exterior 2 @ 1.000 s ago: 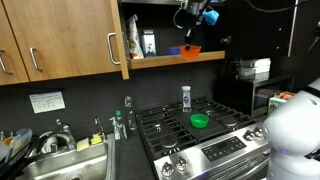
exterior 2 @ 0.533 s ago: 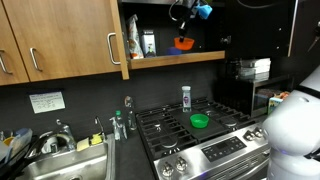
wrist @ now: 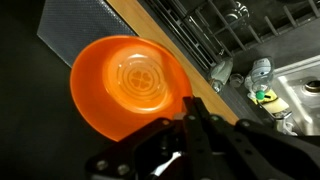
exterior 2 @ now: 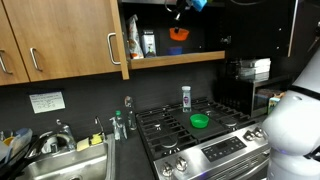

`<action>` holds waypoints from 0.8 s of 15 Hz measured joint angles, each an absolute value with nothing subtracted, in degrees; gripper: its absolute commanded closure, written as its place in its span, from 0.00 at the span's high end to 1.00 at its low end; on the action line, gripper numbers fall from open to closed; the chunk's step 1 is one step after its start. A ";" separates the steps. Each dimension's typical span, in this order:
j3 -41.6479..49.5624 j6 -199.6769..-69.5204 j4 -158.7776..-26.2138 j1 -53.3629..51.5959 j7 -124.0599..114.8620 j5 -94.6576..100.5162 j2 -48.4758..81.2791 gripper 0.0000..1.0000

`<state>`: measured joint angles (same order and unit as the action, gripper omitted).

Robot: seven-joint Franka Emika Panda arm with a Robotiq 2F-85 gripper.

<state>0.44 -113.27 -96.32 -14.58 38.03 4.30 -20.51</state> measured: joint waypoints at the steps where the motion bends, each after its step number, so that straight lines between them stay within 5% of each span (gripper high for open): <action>1: 0.38 -113.27 -94.86 -14.57 38.03 4.28 -19.68 0.01; 12: -0.81 -114.39 -84.55 -11.34 37.88 2.22 -8.83 0.01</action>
<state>-0.81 -114.39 -84.55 -11.34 37.88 2.22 -8.83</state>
